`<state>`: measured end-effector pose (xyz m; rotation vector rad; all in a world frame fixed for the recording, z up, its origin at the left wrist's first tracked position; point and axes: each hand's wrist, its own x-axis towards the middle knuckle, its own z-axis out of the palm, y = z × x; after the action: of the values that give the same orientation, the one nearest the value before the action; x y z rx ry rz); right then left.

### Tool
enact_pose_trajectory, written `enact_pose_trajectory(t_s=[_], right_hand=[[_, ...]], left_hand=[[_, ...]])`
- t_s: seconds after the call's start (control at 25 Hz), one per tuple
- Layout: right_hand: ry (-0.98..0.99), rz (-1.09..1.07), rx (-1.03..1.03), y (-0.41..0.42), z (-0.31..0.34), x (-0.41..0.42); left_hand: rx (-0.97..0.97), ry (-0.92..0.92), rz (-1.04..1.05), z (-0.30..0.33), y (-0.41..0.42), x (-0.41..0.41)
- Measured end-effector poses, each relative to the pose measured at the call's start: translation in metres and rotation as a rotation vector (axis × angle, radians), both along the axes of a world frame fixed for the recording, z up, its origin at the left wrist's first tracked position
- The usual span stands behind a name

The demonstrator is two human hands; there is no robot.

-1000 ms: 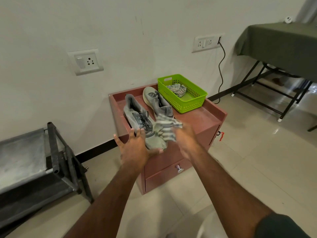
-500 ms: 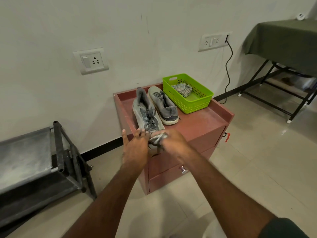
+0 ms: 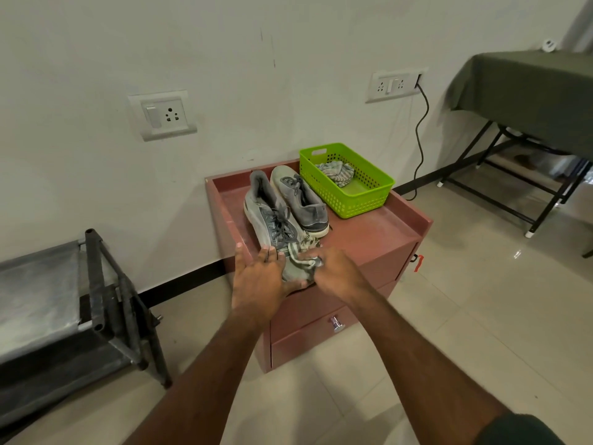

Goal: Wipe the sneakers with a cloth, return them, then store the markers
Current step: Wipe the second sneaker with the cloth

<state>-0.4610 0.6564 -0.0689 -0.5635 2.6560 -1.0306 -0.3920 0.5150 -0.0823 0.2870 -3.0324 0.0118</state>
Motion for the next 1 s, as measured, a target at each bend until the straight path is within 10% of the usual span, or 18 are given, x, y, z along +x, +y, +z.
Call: enact_pose_trajectory(t_s=[0.24, 0.36, 0.56, 0.8, 0.92, 1.0], right_hand=[[-0.355, -0.364, -0.694, 0.028, 0.025, -0.004], [0.016, -0.323, -0.443, 0.028, 0.009, -0.016], [-0.013, -0.037, 0.042, 0.002, -0.002, -0.004], [-0.370, -0.437, -0.632, 0.039, 0.023, -0.015], [0.069, -0.381, -0.421, 0.030, 0.008, -0.025], [0.029, -0.104, -0.273, 0.014, -0.005, -0.020]], left_hand=[[0.047, -0.031, -0.018, -0.002, -0.001, -0.004], [0.049, -0.039, -0.011, -0.002, 0.000, -0.004], [0.050, -0.038, -0.023, -0.002, -0.002, -0.005], [-0.068, -0.044, -0.069, -0.004, -0.001, -0.009], [-0.031, -0.058, -0.067, -0.004, 0.001, -0.010], [-0.005, -0.052, -0.067, -0.004, 0.002, -0.010]])
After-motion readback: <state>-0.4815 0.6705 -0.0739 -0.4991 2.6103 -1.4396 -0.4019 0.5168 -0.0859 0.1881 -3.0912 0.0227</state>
